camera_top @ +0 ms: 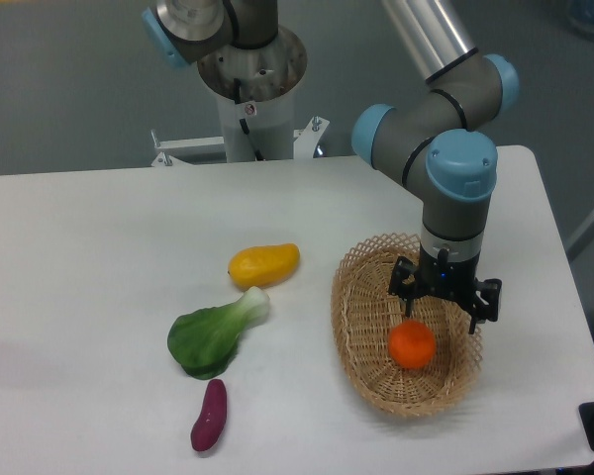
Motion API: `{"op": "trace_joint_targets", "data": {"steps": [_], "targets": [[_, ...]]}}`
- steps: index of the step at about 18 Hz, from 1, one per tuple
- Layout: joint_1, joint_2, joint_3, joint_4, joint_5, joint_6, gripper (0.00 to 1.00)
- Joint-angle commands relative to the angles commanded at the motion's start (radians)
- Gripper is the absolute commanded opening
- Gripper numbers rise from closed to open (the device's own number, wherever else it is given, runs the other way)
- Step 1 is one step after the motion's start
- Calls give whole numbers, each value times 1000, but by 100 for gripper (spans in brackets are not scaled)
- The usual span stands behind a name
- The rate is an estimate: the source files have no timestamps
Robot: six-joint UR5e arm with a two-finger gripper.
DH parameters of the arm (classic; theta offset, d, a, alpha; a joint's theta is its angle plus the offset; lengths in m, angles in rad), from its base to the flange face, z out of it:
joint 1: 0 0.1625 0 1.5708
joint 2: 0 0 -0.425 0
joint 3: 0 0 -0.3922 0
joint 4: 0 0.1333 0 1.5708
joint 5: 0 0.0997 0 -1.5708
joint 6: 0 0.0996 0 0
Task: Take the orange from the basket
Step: 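Open the gripper above the orange in the wicker basket, then lower the open gripper down around the orange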
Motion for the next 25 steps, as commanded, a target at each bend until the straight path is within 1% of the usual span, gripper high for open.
{"op": "trace_joint_targets", "data": {"steps": [4, 11, 14, 16, 18, 22, 25], "targets": [[0, -2, -6, 5, 2, 2, 100], [0, -2, 0, 5, 2, 115, 100], [2, -6, 5, 6, 2, 196, 100], [3, -15, 14, 6, -3, 224, 100], [6, -40, 52, 5, -5, 213, 100], [0, -61, 52, 8, -3, 232, 100], [-9, -64, 35, 11, -2, 349, 100]]}}
